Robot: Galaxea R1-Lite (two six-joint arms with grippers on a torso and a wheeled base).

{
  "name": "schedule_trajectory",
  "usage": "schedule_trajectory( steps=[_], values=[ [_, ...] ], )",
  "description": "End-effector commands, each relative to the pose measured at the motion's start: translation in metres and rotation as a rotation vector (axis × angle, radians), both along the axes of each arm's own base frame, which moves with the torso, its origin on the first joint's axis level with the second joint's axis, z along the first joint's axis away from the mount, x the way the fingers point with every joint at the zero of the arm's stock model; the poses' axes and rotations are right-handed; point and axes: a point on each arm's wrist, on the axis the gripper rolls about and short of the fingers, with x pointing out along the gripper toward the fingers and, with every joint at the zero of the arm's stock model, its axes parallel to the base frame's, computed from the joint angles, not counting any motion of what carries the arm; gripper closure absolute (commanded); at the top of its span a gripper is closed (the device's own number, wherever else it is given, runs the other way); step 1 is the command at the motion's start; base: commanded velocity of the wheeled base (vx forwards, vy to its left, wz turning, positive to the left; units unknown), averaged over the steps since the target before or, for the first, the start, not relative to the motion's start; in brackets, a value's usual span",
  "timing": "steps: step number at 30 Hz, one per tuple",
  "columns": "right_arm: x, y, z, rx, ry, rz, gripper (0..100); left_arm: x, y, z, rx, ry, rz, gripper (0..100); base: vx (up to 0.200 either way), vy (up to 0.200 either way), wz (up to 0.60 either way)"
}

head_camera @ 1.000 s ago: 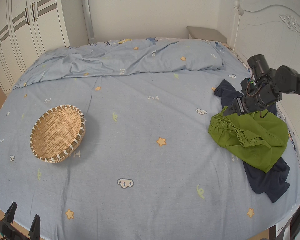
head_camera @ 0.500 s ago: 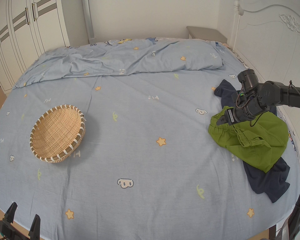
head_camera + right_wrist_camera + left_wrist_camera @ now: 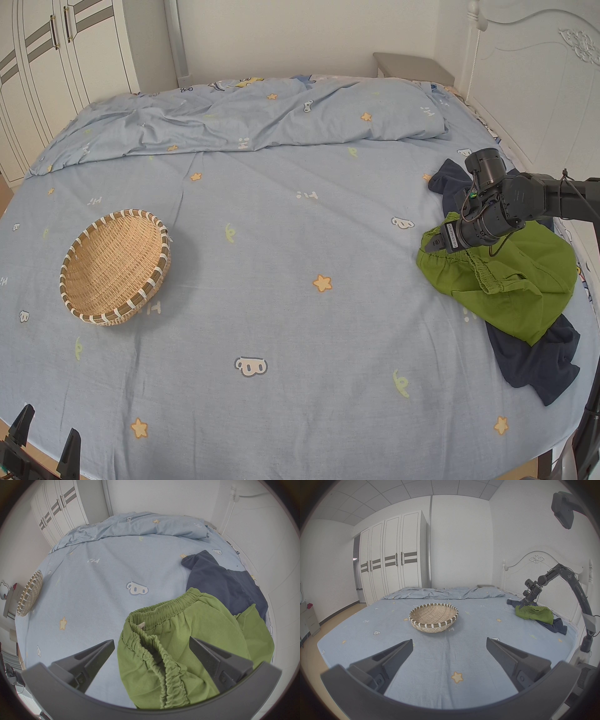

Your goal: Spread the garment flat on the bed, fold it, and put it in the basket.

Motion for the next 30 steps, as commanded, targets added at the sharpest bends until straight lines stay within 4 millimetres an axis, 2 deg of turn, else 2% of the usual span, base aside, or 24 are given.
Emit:
schedule_trajectory(
  steps=[1, 2, 3, 13, 20, 21, 22, 23, 24, 25, 26, 27, 28, 30],
  values=[
    [0.003, 0.000, -0.004, -0.003, 0.005, -0.001, 0, 0.000, 0.000, -0.005, 0.000, 0.001, 0.000, 0, 0.000, 0.000, 0.00],
    [0.005, 0.000, -0.004, -0.002, 0.002, -0.001, 0, 0.000, 0.000, -0.005, 0.000, 0.001, 0.000, 0, 0.000, 0.000, 0.00],
    [0.006, 0.000, -0.006, -0.002, 0.005, -0.002, 100, 0.000, 0.000, -0.005, 0.000, 0.001, 0.000, 0, 0.000, 0.000, 0.00],
    [0.010, 0.002, -0.003, 0.004, -0.006, 0.001, 100, 0.000, 0.000, -0.005, 0.000, 0.001, 0.000, 0, 0.000, 0.000, 0.00],
    [0.003, 0.001, 0.012, 0.030, 0.008, 0.019, 100, 0.000, 0.000, -0.005, 0.000, 0.001, 0.000, 0, 0.000, 0.000, 0.00],
    [-0.005, -0.001, 0.026, 0.052, 0.016, 0.025, 100, 0.000, 0.000, -0.005, 0.000, 0.001, 0.000, 0, 0.000, 0.000, 0.00],
    [-0.005, -0.001, 0.026, 0.052, 0.016, 0.025, 100, 0.000, 0.000, -0.005, 0.000, 0.001, 0.000, 0, 0.000, 0.000, 0.00],
    [-0.017, -0.002, 0.041, 0.097, 0.042, 0.026, 100, 0.000, 0.000, -0.005, 0.000, 0.001, 0.000, 0, 0.000, 0.000, 0.00],
    [-0.022, -0.001, 0.049, 0.124, 0.052, 0.025, 100, 0.000, 0.000, -0.005, 0.000, 0.001, 0.000, 0, 0.000, 0.000, 0.00],
    [-0.022, -0.001, 0.049, 0.124, 0.052, 0.025, 100, 0.000, 0.000, -0.005, 0.000, 0.001, 0.000, 0, 0.000, 0.000, 0.00],
    [-0.034, 0.000, 0.067, 0.198, 0.073, 0.026, 100, 0.000, 0.000, -0.005, 0.000, 0.001, 0.000, 0, 0.000, 0.000, 0.00],
    [-0.035, -0.001, 0.068, 0.203, 0.075, 0.026, 100, 0.000, 0.000, -0.005, 0.000, 0.001, 0.000, 0, 0.000, 0.000, 0.00],
    [-0.046, 0.000, 0.080, 0.269, 0.105, 0.037, 100, 0.000, 0.000, -0.005, 0.000, 0.001, 0.000, 0, 0.000, 0.000, 0.00],
    [-0.057, 0.000, 0.087, 0.340, 0.148, 0.049, 100, 0.000, 0.000, -0.005, 0.000, 0.001, 0.000, 0, 0.000, 0.000, 0.00]
  ],
)
